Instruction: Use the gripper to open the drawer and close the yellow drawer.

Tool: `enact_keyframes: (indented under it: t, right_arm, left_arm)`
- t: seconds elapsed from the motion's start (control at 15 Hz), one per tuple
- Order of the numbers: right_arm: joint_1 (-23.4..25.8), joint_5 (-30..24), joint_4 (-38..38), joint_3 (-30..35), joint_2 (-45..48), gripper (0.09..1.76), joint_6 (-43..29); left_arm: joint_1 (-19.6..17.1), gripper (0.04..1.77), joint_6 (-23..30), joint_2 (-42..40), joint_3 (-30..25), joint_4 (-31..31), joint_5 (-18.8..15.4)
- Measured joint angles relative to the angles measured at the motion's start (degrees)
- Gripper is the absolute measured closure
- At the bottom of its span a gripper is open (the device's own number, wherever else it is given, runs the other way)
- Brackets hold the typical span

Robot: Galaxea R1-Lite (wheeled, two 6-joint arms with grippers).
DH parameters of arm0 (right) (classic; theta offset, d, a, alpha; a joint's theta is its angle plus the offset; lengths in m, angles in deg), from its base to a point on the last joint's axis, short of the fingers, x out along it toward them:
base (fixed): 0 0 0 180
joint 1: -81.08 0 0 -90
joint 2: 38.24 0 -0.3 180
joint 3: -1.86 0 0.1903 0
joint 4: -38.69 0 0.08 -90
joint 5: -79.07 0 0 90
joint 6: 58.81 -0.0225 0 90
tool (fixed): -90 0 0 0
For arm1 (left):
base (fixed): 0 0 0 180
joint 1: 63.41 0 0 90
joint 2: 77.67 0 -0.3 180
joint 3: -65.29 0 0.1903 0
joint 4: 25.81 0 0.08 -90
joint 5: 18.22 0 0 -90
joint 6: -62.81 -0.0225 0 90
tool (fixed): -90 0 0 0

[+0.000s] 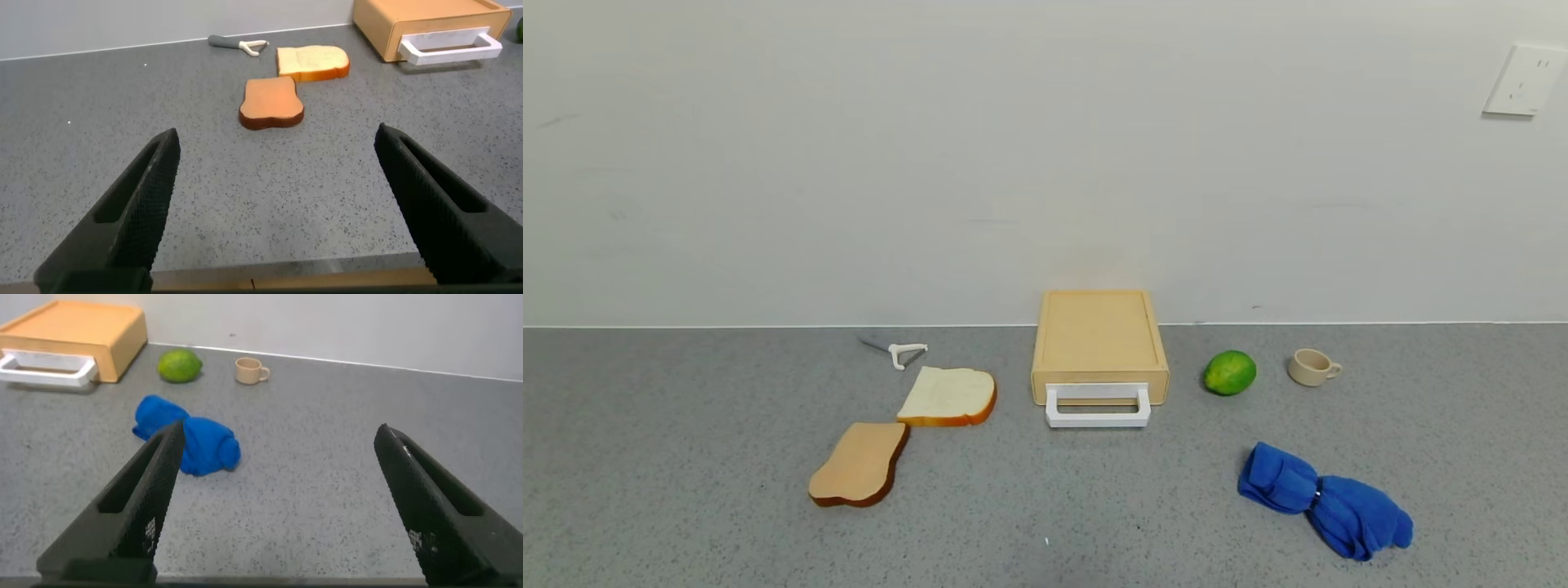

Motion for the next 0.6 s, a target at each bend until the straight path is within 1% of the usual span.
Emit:
enact_keyframes:
  t: [0.07, 0.2, 0.33, 0.6]
  right_arm:
    - [0.0, -1.9, -2.7, 2.1, 0.0, 0.15, -0.5]
    - [0.0, -3.6, -2.1, 4.5, 0.0, 0.15, -2.9]
    - [0.0, -3.4, -2.1, 5.0, 0.0, 0.15, -5.1]
    - [-0.1, -2.5, -2.2, 5.2, 0.0, 0.15, -5.6]
  left_arm:
    - [0.0, 0.09, 0.0, 0.0, 0.0, 0.0, 0.0]
    - [0.0, 0.09, 0.1, 0.0, 0.0, 0.0, 0.0]
    - [0.0, 0.09, 0.1, 0.0, 0.0, 0.0, 0.0]
    - [0.0, 0.09, 0.1, 0.0, 0.0, 0.0, 0.0]
